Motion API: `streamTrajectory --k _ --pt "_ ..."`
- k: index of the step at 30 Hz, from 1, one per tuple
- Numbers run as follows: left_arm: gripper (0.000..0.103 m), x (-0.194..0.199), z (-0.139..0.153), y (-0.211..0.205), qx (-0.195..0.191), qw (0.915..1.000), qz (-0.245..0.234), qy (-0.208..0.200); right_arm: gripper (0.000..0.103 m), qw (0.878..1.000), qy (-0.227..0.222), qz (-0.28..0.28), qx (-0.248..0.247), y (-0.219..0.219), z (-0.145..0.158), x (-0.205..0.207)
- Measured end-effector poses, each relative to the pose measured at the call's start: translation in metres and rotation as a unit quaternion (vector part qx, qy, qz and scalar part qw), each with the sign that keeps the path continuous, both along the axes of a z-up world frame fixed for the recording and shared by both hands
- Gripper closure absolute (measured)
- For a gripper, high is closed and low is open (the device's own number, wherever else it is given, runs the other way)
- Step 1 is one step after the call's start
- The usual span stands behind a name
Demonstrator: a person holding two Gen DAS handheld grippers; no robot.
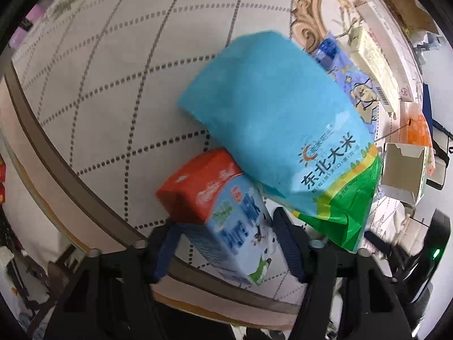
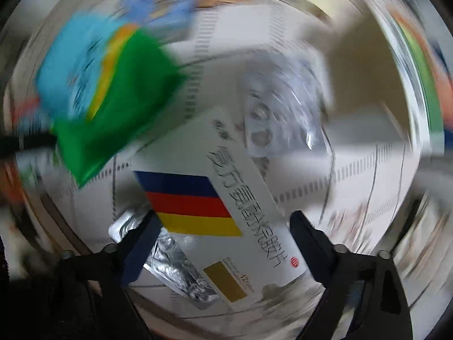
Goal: Collect trash
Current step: 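Grasp the red-topped milk carton with the left tool while the right tool grasps the white medicine box, then carry both items to the trash bin and open both tools to drop them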
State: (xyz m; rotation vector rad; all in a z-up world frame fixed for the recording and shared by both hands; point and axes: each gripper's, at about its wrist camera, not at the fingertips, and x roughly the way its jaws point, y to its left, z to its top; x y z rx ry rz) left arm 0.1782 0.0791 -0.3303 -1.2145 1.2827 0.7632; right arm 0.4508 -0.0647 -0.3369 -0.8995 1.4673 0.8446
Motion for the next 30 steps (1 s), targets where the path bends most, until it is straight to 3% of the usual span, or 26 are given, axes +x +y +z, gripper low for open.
streamTrajectory --k 2,4,5,7,9,13,14,16,17,18,21,28,30 --pt "0.056 -0.005 0.001 -0.010 0.020 0.9996 -0.021 0.006 0.016 0.995 0.032 -0.091 0.002 -0.013 0.003 0.015" --pt "0.063 0.000 0.010 -0.014 0.039 0.9981 -0.045 0.014 0.015 0.983 0.077 -0.167 0.020 -0.028 0.004 0.026" --pt "0.065 0.002 0.017 -0.020 0.055 0.9963 -0.063 0.020 0.014 0.979 0.094 -0.181 0.023 -0.031 0.003 0.029" --pt "0.066 0.007 0.024 -0.026 0.077 0.9928 -0.087 0.028 0.007 0.980 0.095 -0.172 0.026 -0.032 0.008 0.032" --pt "0.066 0.014 0.031 -0.030 0.091 0.9900 -0.103 0.032 0.007 0.988 0.053 -0.144 0.026 -0.031 0.010 0.030" --pt "0.069 0.030 0.024 -0.036 0.080 0.9866 -0.135 0.045 0.005 0.989 0.050 -0.138 0.029 -0.018 -0.011 0.013" --pt "0.069 0.030 0.026 -0.040 0.087 0.9854 -0.139 0.047 0.011 0.989 0.035 -0.137 0.032 -0.018 -0.012 0.009" --pt "0.070 0.028 0.036 -0.046 0.101 0.9836 -0.142 0.047 0.039 0.989 0.015 -0.144 0.042 -0.026 -0.008 0.001" --pt "0.070 0.028 0.041 -0.047 0.107 0.9829 -0.143 0.044 0.068 0.988 0.009 -0.149 0.048 -0.032 -0.006 -0.004" --pt "0.070 0.032 0.047 -0.046 0.114 0.9817 -0.147 0.042 0.083 0.985 0.017 -0.160 0.056 -0.039 0.001 -0.002" --pt "0.071 0.053 0.067 -0.052 0.147 0.9742 -0.166 0.042 0.089 0.979 0.019 -0.193 0.068 -0.050 0.008 -0.003" --pt "0.072 0.055 0.128 -0.058 0.213 0.9555 -0.200 0.042 0.092 0.961 0.023 -0.250 0.120 -0.097 0.054 0.006" --pt "0.072 0.056 0.112 -0.060 0.230 0.9494 -0.210 0.041 0.092 0.958 0.015 -0.256 0.131 -0.109 0.073 0.006"
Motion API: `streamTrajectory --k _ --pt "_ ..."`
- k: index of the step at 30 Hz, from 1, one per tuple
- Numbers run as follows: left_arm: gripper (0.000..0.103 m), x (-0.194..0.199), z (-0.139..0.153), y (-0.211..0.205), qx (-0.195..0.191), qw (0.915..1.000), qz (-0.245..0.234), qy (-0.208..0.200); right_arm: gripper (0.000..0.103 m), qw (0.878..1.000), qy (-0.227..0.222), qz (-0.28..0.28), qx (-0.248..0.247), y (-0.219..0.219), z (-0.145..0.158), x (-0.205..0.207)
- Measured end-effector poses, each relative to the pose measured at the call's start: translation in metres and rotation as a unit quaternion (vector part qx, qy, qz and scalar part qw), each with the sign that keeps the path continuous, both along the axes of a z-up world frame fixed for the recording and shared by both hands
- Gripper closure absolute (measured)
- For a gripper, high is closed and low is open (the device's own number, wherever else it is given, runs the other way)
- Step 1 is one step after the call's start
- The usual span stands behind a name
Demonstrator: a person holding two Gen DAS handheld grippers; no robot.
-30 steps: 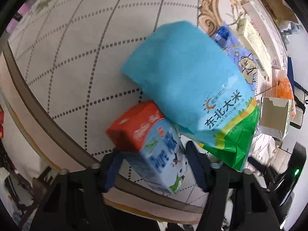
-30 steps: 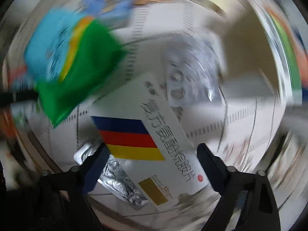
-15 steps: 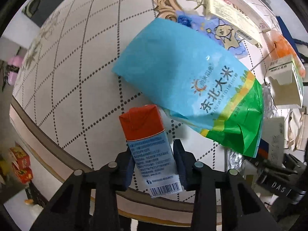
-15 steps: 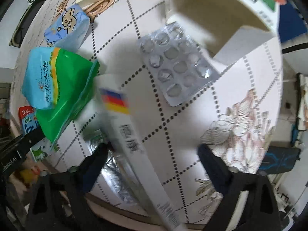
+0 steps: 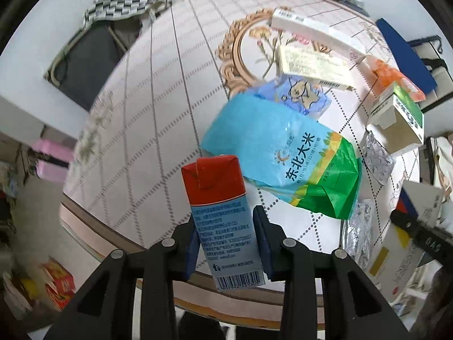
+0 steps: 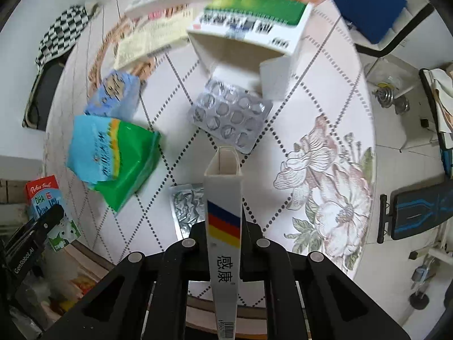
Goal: Collect trash
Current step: 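Carry both items to the trash bin and open both tools to drop them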
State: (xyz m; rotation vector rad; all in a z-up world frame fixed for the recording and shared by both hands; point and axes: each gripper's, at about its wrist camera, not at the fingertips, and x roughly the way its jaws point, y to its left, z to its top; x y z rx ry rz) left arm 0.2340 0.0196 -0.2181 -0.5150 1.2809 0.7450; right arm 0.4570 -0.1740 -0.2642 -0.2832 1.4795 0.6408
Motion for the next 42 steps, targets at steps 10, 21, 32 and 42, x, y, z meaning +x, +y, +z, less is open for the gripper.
streamTrajectory --k 10,21,32,42 --pt "0.072 -0.045 -0.004 0.010 0.036 0.9960 -0.077 -0.028 0.092 0.998 -0.050 -0.013 0.042 0.002 0.059 -0.072" --pt "0.072 -0.174 -0.021 -0.013 -0.027 0.9836 -0.174 -0.042 0.092 0.992 -0.033 -0.094 0.074 -0.013 0.034 -0.257" --pt "0.072 -0.254 -0.239 0.003 -0.212 0.9731 -0.086 0.025 0.092 0.977 0.127 -0.167 0.034 -0.042 -0.187 -0.363" --pt "0.061 -0.242 -0.439 0.036 -0.276 0.9591 -0.059 0.023 0.090 0.965 0.194 -0.169 0.057 0.000 -0.427 -0.357"
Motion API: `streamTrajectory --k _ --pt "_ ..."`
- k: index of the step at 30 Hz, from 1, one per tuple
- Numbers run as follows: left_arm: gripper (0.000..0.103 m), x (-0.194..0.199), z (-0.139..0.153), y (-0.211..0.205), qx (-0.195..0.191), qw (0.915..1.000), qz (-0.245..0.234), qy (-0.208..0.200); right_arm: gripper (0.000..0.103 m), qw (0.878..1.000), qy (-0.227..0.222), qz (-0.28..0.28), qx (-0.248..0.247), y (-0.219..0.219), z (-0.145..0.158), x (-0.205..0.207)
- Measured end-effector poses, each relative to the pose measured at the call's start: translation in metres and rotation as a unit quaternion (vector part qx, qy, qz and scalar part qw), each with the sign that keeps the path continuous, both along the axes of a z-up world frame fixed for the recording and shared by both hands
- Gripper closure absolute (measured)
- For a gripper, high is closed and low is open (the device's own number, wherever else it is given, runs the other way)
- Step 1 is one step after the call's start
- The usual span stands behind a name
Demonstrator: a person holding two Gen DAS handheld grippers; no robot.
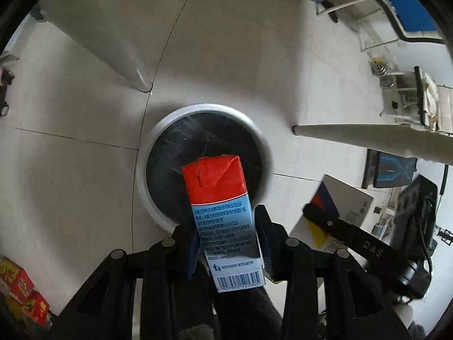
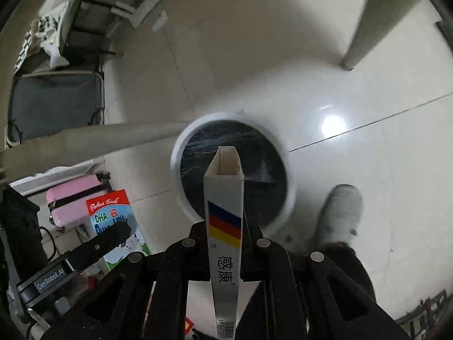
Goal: Collect trash
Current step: 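Carry both items to the trash bin and open both tools to drop them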
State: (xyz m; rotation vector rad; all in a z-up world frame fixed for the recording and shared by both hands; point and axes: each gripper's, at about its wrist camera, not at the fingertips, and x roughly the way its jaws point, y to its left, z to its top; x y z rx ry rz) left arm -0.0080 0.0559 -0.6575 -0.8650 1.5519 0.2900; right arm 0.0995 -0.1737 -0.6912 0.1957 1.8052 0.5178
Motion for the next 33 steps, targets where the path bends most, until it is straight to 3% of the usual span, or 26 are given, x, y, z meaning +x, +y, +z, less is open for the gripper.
streamTrajectory --k 1,2,3,7,9,14,16,24,33 --pt "0.040 -0.001 -0.007 0.003 0.011 0.9999 0.003 0.003 0.086 1.000 0.006 0.007 0.003 0.004 -0.015 -0.001" --pt "0.016 -0.002 -0.009 0.004 0.021 0.9998 0.007 0.004 0.068 1.000 0.010 0.017 0.005 0.008 -0.030 -0.003" --pt "0.009 -0.004 -0.013 0.005 0.032 0.9994 0.006 0.006 0.045 1.000 0.012 0.029 0.003 0.012 -0.044 -0.006" --pt "0.007 -0.018 -0.014 -0.002 0.064 0.9978 -0.001 0.017 0.025 0.999 0.005 0.051 -0.009 0.015 -0.063 -0.011" --pt "0.006 -0.025 -0.005 -0.005 0.097 0.9950 -0.011 0.020 0.002 0.996 -0.019 0.077 -0.037 0.017 -0.059 -0.018" --pt "0.006 -0.031 0.031 -0.020 0.173 0.9838 -0.044 0.011 0.000 0.978 -0.092 0.146 -0.119 0.019 -0.027 -0.034" --pt "0.006 -0.031 0.049 -0.028 0.187 0.9805 -0.058 0.012 0.000 0.971 -0.112 0.162 -0.133 0.018 -0.013 -0.037" --pt "0.005 -0.040 0.121 -0.041 0.195 0.9790 -0.058 0.011 0.000 0.965 -0.134 0.171 -0.144 0.018 0.065 -0.040" --pt "0.005 -0.056 0.220 -0.045 0.205 0.9775 -0.047 0.008 0.000 0.962 -0.154 0.185 -0.131 0.007 0.202 -0.048"
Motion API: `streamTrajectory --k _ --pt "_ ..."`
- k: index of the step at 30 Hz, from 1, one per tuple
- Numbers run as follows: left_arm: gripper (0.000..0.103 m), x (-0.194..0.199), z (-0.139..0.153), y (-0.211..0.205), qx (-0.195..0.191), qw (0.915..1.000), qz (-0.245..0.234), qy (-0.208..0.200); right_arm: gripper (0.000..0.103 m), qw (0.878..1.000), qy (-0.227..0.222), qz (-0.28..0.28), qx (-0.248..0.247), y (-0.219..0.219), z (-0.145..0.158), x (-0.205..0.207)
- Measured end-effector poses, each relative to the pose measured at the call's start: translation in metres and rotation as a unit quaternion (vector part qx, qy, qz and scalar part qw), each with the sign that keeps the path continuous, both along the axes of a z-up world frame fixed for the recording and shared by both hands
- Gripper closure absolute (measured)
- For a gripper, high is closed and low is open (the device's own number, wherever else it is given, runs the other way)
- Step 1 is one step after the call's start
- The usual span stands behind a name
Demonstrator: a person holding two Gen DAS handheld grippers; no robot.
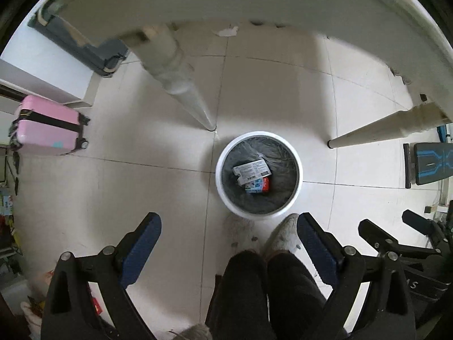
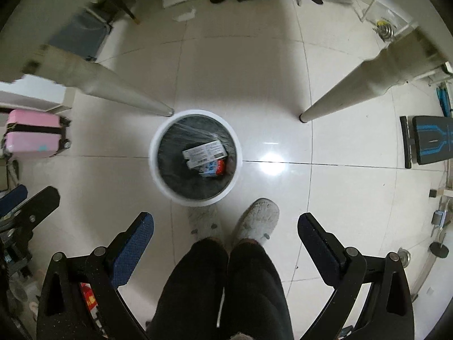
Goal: Collect trash
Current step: 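Grasp the blue-green rice bag with the left tool while the right tool grasps the blister pack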
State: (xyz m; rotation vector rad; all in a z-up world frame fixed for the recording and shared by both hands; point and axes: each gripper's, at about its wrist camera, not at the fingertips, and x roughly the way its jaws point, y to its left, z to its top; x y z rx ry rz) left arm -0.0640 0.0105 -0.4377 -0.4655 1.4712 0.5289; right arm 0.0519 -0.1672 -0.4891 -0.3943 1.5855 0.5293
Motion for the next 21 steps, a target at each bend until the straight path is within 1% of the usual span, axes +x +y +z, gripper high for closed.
streamTrajectory --k 3,4,6,9,10,13,16,18,21 --pt "0.005 -0.008 0.038 0.002 -0.004 1.0000 0.002 -0.001 0.000 1.000 0.004 0.003 0.008 0.000 0.041 -0.004" --pt "0.005 -0.009 0.046 0.002 -0.003 1.0000 0.001 -0.002 0.000 1.000 0.004 0.003 0.010 0.000 0.056 -0.005" --pt "0.005 -0.014 0.074 0.003 0.001 1.0000 -0.003 -0.004 0.000 1.000 0.004 0.000 0.017 -0.001 0.086 -0.007" --pt "0.005 -0.016 0.105 0.006 0.004 1.0000 -0.001 -0.004 0.000 1.000 0.005 -0.002 0.027 0.000 0.124 -0.009" --pt "0.005 -0.016 0.119 0.009 0.008 1.0000 0.000 -0.004 0.000 0.999 0.006 -0.004 0.032 0.001 0.138 -0.009" --pt "0.005 -0.011 0.151 0.016 0.024 0.9995 -0.005 -0.020 0.000 0.999 0.008 -0.014 0.052 0.003 0.178 -0.004" --pt "0.005 0.004 0.187 0.028 0.051 0.9974 0.000 -0.052 0.000 0.996 0.004 -0.029 0.081 0.009 0.218 0.005" --pt "0.005 0.015 0.202 0.035 0.061 0.9959 0.005 -0.067 0.000 0.995 -0.006 -0.039 0.097 0.014 0.241 0.019" --pt "0.005 0.051 0.223 0.048 0.078 0.9931 0.010 -0.088 0.000 0.991 -0.029 -0.064 0.111 0.017 0.272 0.054"
